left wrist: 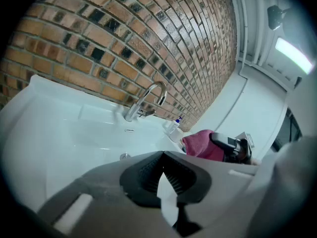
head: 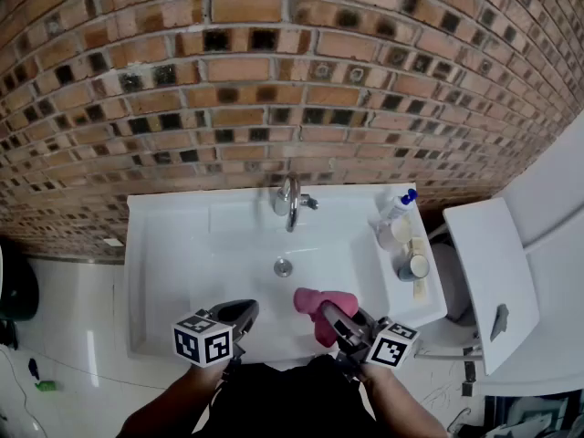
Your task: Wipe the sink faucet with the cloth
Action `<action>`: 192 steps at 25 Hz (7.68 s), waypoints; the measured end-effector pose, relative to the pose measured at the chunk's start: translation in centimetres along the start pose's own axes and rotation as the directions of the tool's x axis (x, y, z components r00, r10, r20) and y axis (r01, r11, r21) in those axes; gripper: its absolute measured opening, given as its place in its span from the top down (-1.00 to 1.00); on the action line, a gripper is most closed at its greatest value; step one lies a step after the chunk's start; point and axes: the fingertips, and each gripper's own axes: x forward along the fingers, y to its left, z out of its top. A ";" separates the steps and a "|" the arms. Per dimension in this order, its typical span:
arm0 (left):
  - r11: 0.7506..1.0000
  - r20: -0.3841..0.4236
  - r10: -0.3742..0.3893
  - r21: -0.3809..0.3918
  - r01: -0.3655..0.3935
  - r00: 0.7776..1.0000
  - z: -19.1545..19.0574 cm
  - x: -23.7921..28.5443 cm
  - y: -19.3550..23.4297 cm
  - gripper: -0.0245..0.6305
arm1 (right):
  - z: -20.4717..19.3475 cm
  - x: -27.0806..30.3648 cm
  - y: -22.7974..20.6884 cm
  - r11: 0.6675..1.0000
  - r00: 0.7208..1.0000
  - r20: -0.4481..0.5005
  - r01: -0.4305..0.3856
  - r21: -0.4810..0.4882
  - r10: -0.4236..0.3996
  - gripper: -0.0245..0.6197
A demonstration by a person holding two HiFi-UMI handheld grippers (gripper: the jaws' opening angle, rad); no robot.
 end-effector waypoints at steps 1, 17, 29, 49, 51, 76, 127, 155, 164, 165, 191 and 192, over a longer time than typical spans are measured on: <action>1.000 0.008 0.016 -0.007 -0.015 1.000 0.1 0.1 0.1 0.92 | 0.5 0.0 -0.2 1.000 1.000 -0.006 -0.009 -0.005 0.009 0.75; 0.974 0.096 0.214 -0.099 -0.204 0.972 0.9 3.5 -3.0 0.91 | 10.3 2.2 -15.2 0.985 0.994 0.079 0.061 0.164 -0.075 0.75; 0.934 0.070 0.320 -0.189 -0.303 0.945 0.8 3.9 -1.3 0.91 | 12.8 11.5 -24.7 0.977 0.987 0.066 0.137 0.165 -0.150 0.75; 0.924 0.014 0.323 -0.218 -0.313 0.946 0.5 4.0 0.3 0.91 | 12.4 18.5 -25.1 0.946 0.993 0.010 0.106 0.306 -0.114 0.75; 0.930 0.019 0.313 -0.210 -0.303 0.949 0.7 4.1 0.2 0.91 | 12.5 18.1 -24.2 0.953 0.994 0.014 0.103 0.286 -0.111 0.75; 0.986 -0.037 0.144 -0.078 -0.147 0.989 3.0 3.2 2.3 0.91 | 5.4 17.1 -18.0 0.957 0.995 0.011 0.095 0.273 -0.102 0.75; 0.960 0.033 0.224 -0.179 -0.214 0.974 1.0 -3.1 6.4 0.91 | 5.7 21.7 -20.9 0.789 0.952 0.237 0.007 0.614 -0.193 0.75; 0.951 0.118 0.256 -0.207 -0.229 0.959 -0.7 -1.3 0.0 0.91 | 15.7 19.3 -10.6 0.749 0.888 0.350 -0.445 0.490 0.298 0.75; 0.938 0.146 0.295 -0.234 -0.257 0.944 -1.8 -0.7 -2.5 0.91 | 15.2 17.6 -8.5 0.668 0.849 0.326 -0.529 0.524 0.417 0.75; 0.937 0.147 0.297 -0.234 -0.258 0.944 -2.0 -0.7 -2.7 0.91 | 15.1 17.5 -8.3 0.663 0.845 0.326 -0.534 0.524 0.423 0.75; 0.981 0.127 0.167 -0.125 -0.151 0.978 -2.9 -3.9 -2.4 0.91 | 10.9 14.2 -6.7 0.780 0.885 0.310 -0.456 0.428 0.347 0.76; 0.982 0.120 0.160 -0.118 -0.146 0.980 -2.9 -4.3 -2.2 0.91 | 10.6 14.2 -6.9 0.784 0.887 0.323 -0.449 0.429 0.331 0.76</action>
